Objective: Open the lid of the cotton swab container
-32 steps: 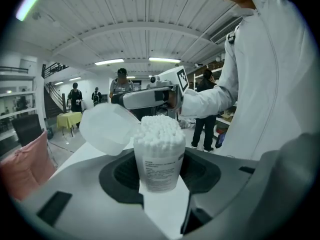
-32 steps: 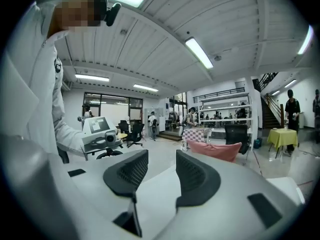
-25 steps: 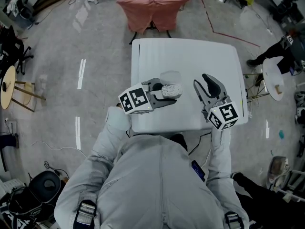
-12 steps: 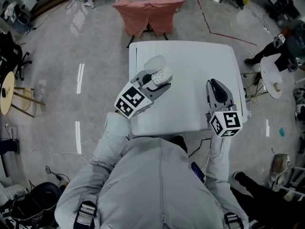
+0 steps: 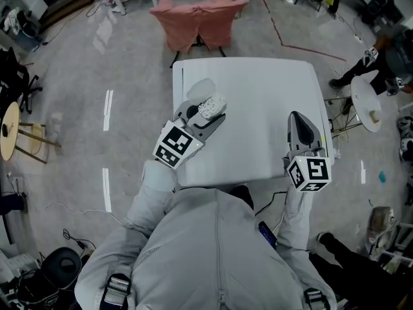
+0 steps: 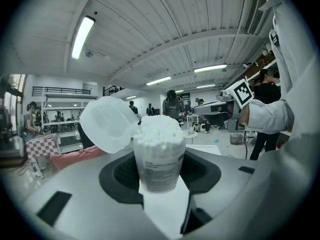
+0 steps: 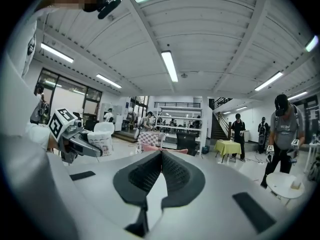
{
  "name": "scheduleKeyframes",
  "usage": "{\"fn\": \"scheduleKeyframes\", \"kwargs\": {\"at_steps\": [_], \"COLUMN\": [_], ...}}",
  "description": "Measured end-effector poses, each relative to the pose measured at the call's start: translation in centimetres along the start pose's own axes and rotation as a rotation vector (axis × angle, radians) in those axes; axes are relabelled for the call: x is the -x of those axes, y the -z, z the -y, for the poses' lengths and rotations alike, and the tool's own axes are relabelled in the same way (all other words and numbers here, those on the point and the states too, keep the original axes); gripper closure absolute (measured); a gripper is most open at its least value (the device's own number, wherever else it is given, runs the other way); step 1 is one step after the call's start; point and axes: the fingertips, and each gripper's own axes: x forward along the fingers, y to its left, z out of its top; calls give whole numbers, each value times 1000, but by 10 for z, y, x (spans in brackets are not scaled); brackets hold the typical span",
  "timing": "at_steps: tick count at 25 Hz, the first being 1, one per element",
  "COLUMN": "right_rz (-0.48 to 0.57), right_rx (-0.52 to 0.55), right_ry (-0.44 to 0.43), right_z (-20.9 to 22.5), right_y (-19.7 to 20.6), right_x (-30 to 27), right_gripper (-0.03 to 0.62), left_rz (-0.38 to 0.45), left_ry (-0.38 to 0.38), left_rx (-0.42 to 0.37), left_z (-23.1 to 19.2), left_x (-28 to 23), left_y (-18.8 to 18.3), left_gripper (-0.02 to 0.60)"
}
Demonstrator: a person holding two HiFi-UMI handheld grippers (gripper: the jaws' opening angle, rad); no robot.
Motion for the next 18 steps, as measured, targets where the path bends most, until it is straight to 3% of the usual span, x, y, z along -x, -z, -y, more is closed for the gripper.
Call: {"fn": "scheduleKeyframes", "kwargs": {"at_steps": [8, 18], "right_rz": [-18, -40], "right_rx": [8, -5], "right_ry": [-6, 21], "right_z": [4, 37], "right_y": [3, 22], "right_x": [-6, -11], "right_gripper": [560, 560], "left_rz": [-17, -24], "left_ry": [12, 38], "left_rx": [-12, -14], "left_z": [-6, -8], "left_x": [-15, -77], "left_y": [2, 6], "left_gripper": [368, 368]}}
